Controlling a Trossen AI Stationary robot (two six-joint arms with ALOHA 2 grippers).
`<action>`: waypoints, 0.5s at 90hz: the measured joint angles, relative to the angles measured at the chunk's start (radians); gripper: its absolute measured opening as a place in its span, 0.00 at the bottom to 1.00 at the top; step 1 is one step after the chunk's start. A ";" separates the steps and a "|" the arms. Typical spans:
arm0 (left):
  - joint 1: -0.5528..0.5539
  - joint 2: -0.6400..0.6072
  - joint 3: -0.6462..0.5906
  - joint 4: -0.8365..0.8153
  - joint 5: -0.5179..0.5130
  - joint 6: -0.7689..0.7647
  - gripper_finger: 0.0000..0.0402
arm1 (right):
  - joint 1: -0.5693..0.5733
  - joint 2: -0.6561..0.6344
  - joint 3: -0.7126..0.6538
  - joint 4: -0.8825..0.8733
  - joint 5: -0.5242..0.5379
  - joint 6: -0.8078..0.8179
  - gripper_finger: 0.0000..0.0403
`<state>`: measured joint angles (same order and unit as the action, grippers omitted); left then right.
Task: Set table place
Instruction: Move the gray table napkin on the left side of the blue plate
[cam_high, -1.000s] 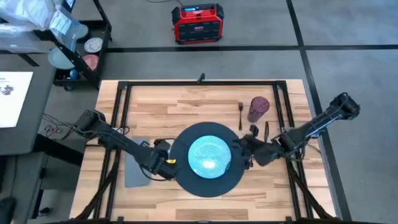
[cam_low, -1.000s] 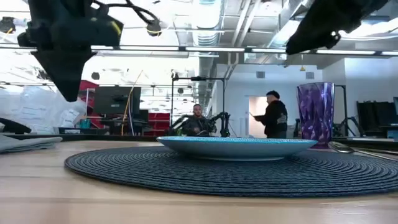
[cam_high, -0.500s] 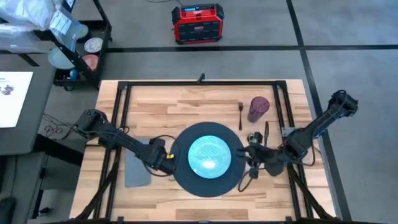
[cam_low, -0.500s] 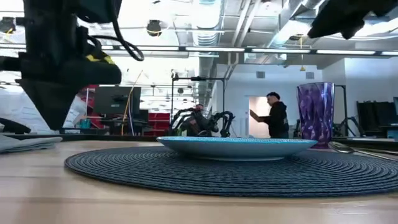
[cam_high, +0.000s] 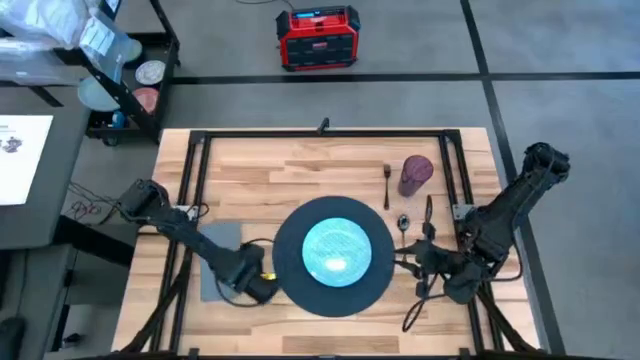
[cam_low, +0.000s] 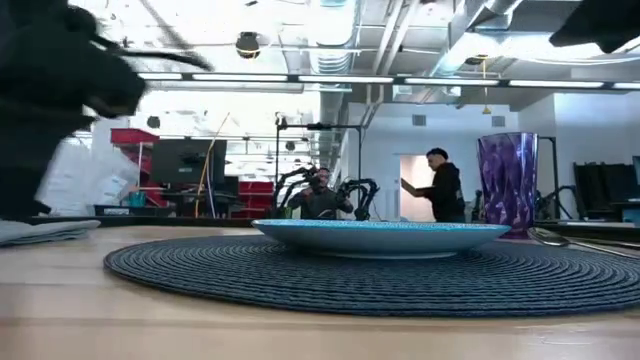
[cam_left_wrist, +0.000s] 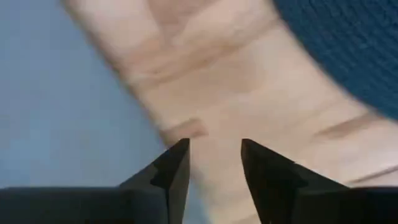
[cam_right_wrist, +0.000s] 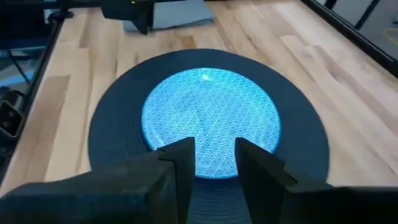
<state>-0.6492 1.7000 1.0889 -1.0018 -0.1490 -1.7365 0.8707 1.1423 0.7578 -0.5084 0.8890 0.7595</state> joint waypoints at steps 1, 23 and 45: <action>-0.007 0.000 0.001 0.006 -0.012 -0.002 0.34 | 0.000 0.000 0.000 -0.001 0.000 0.000 0.25; -0.020 -0.005 0.026 -0.271 -0.261 -0.008 0.34 | -0.045 0.000 0.000 -0.011 0.004 -0.004 0.25; 0.224 -0.005 0.002 -0.354 -0.209 -0.123 0.34 | -0.106 0.000 0.000 -0.016 0.002 -0.008 0.25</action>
<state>-0.4257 1.6951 1.0908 -1.3557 -0.3583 -1.8592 0.7651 1.1423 0.7582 -0.5245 0.8914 0.7512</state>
